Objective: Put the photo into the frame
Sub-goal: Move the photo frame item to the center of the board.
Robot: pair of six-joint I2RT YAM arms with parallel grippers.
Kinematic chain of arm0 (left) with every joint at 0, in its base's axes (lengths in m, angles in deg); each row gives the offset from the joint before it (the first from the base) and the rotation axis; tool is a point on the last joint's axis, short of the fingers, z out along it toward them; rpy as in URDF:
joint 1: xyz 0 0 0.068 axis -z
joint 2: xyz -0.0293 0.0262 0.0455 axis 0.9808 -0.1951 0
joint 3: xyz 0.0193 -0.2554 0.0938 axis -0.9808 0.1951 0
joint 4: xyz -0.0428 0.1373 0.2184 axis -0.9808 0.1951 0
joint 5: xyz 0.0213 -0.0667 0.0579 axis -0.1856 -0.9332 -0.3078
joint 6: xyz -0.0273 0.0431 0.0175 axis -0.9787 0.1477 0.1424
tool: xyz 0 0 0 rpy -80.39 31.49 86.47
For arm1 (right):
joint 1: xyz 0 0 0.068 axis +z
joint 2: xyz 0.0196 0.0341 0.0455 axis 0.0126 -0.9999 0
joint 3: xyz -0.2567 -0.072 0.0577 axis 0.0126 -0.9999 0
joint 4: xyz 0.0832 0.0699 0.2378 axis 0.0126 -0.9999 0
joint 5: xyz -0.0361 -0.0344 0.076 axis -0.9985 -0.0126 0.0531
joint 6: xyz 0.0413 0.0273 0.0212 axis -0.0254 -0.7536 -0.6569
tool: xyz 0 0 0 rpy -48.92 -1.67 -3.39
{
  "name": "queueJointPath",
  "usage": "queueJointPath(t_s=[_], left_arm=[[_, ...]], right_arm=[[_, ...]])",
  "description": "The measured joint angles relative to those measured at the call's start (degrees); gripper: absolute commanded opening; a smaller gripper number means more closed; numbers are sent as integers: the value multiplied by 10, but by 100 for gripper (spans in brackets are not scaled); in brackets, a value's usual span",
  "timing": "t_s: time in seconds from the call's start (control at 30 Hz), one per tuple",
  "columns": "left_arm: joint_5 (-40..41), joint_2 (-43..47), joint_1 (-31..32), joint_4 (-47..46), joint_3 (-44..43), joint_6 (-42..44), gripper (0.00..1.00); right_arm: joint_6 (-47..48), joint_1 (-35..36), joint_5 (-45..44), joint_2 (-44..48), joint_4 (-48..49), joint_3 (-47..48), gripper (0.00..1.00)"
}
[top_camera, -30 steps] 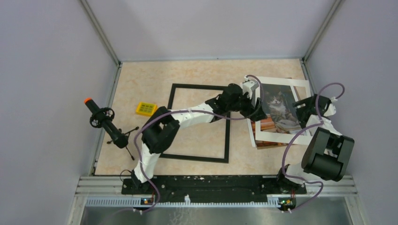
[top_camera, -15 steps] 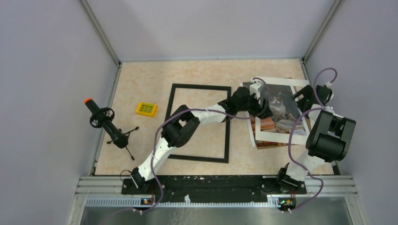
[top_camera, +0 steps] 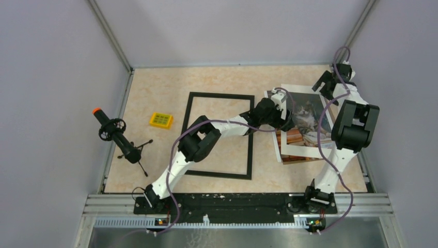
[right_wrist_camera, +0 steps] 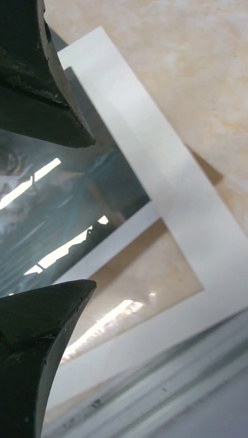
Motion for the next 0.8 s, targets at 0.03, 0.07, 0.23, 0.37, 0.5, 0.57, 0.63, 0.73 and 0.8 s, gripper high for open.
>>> queueJointPath(t_s=[0.03,0.07,0.23,0.37,0.5,0.57,0.63,0.73,0.8], left_arm=[[2,-4,0,5,-5,-2,100],[5,-6,0,8,-6,-3,100],[6,-14,-1,12,-13,-15,100],[2,-17,-1,14,-16,-22,100],[-7,-17,-1,14,-17,-24,100],[-12,-17,-1,13,-17,-24,100],[-14,-17,-1,13,-17,-24,100],[-15,-17,-3,13,-17,-24,100],[-16,-17,-5,13,-18,-22,100]], right_arm=[[7,-1,-6,-14,-9,29,96],[14,-1,-12,-26,-17,52,96],[51,-4,-28,-81,-63,153,97],[87,-4,-32,-129,-78,209,97],[100,-9,-21,-153,-85,213,97],[102,-16,-9,-169,-89,219,97],[105,-23,-7,-184,-93,232,97],[101,-31,6,-188,-92,238,96],[95,-31,11,-183,-78,224,96]])
